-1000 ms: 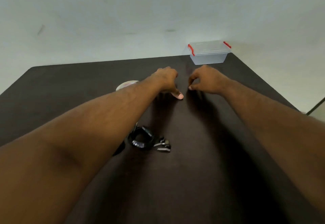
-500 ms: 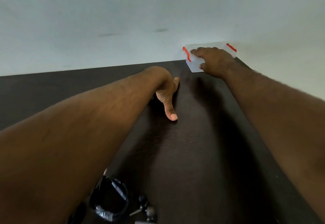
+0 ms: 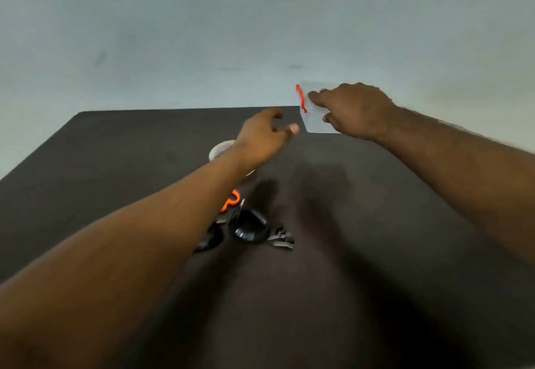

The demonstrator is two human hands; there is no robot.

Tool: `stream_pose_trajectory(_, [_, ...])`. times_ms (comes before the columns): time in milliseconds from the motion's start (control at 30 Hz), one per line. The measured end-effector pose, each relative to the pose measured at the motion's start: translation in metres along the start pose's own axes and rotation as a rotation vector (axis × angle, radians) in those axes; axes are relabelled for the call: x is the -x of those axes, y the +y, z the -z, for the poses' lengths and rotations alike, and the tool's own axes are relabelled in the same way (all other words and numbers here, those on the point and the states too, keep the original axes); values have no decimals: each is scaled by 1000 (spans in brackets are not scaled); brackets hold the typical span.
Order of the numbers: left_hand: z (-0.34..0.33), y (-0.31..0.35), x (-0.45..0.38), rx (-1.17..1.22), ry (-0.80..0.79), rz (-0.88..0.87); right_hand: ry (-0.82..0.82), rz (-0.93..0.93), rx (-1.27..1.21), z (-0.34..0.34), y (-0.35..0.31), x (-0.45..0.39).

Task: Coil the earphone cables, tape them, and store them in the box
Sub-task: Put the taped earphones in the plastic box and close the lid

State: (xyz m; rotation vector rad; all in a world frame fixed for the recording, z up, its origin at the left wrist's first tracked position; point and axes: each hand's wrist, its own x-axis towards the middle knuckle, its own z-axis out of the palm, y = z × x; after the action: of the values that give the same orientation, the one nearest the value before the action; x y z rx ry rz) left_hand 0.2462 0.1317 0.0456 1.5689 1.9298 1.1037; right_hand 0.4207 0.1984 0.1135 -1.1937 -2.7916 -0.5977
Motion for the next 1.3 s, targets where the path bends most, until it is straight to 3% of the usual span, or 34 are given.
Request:
stream_pose_trajectory(133, [54, 2, 109, 591, -22, 247, 31, 158, -16, 40, -103, 72])
stream_pose_trajectory(267, [86, -8, 200, 685, 91, 305, 15, 266, 4, 63, -192, 134])
stream_pose_trajectory(367, [102, -25, 245, 692, 172, 370, 71, 414, 22, 67, -221, 155])
stream_pose_trajectory(533, [108, -46, 283, 691, 197, 455, -48, 610, -637, 45, -208, 150])
stream_pose_trajectory(700, [106, -60, 289, 795, 163, 468, -104, 495, -850, 6, -185, 148])
stream_pose_trajectory(933, [111, -77, 286, 973, 31, 525, 189, 559, -892, -30, -173, 163])
stream_pose_trajectory(1067, [116, -81, 281, 832, -1, 527, 217, 578, -815, -31, -173, 162])
stream_pose_trajectory(1200, [120, -86, 279, 512, 61, 452, 182, 601, -800, -29, -172, 158])
stream_pose_trajectory(1300, [124, -89, 277, 417, 93, 393, 195, 582, -843, -28, -170, 159])
